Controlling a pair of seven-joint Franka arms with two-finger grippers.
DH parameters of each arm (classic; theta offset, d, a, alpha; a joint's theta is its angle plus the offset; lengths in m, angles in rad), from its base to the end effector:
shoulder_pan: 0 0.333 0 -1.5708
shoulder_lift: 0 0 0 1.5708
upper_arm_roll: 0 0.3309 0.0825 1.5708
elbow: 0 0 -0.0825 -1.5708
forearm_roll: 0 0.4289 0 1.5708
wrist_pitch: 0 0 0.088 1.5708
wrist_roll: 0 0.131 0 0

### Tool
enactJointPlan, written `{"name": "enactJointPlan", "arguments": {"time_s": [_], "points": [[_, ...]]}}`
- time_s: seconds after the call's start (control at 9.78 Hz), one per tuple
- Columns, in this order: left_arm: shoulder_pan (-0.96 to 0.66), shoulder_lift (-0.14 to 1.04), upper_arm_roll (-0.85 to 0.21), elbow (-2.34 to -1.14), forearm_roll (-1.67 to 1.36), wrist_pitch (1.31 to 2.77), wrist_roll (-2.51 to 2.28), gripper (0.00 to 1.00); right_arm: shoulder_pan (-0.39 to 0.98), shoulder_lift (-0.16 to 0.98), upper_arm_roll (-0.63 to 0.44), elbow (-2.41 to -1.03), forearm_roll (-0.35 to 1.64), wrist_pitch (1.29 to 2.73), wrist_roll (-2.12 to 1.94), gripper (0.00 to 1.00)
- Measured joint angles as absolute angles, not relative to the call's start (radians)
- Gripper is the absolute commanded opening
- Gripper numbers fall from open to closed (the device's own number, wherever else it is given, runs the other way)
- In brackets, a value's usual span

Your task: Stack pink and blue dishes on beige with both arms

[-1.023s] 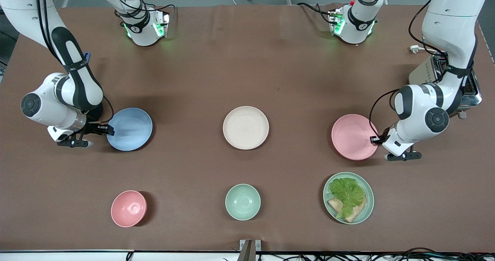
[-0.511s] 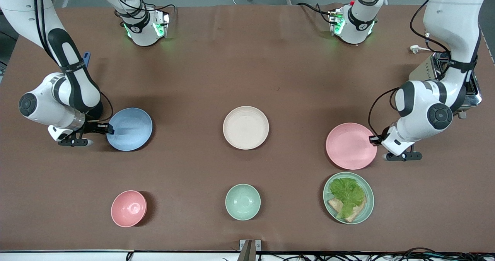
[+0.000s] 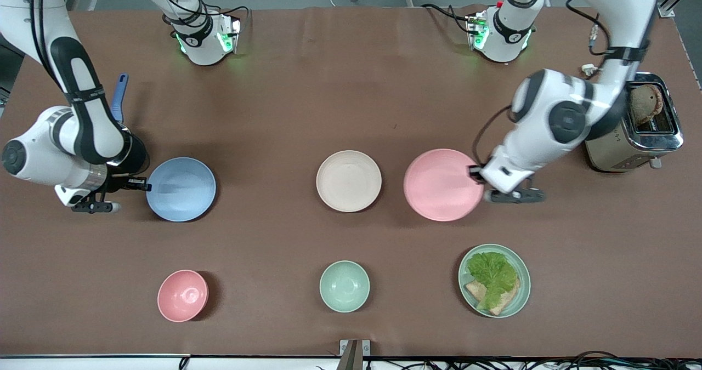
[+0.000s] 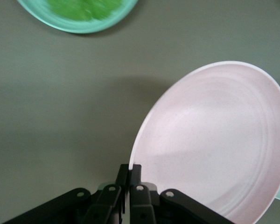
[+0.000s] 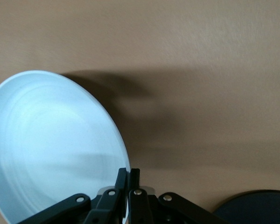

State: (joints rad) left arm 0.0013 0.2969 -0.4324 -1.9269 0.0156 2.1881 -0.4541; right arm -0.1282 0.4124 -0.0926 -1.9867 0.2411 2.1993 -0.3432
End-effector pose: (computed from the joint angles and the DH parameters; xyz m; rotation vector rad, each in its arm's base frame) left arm 0.5948 -0.2633 0.3131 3.0440 0.0458 -0.0833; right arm 0.6083 -0.1234 0.1987 -2.9422 0.0513 0.2175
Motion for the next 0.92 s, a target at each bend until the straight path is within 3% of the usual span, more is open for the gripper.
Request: {"name": "enactJointPlan", "arguments": {"time_s": [0.41,0.92], "points": [[-0.203,0.449,-0.453,-1.827,0.019,2.225,-0.642,0.00,-0.124,0.395,-0.090,-1.720,0.242,1.857,-0.316,0.00],[-0.255,0.619,-0.451,-1.813,0.045,2.403,-0.645,0.00,0.055,0.385,-0.062,-1.678,0.250,1.876,-0.168,0.00]]}}
